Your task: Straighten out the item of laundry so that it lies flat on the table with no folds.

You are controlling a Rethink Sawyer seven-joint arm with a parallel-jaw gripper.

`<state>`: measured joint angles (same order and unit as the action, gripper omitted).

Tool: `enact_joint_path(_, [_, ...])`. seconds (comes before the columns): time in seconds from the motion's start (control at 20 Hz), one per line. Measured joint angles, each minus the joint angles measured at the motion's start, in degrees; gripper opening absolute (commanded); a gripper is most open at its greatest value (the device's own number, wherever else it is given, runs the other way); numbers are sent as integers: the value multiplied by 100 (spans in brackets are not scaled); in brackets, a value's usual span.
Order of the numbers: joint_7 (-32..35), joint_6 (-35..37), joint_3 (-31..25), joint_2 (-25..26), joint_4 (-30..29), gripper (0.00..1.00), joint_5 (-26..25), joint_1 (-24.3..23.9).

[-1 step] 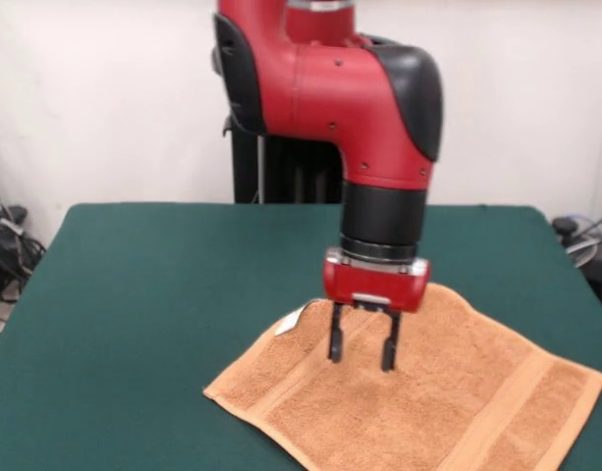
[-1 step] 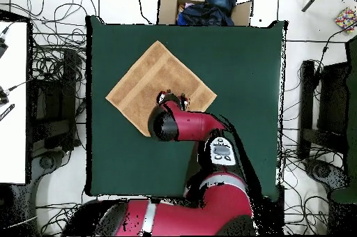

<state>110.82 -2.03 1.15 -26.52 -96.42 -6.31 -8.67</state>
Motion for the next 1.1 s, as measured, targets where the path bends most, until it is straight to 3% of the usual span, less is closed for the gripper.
enact_joint_path(0.25, [0,0,7,162,182,100,384,245])
enact_joint_path(0.65, [0,-17,8,674,547,100,539,275])
enact_joint_path(0.8, [0,-15,290,895,793,100,728,547])
enact_joint_path(0.85, [0,-10,457,947,872,0,805,712])
enact_joint_path(1.1, [0,19,649,1028,1010,0,888,946])
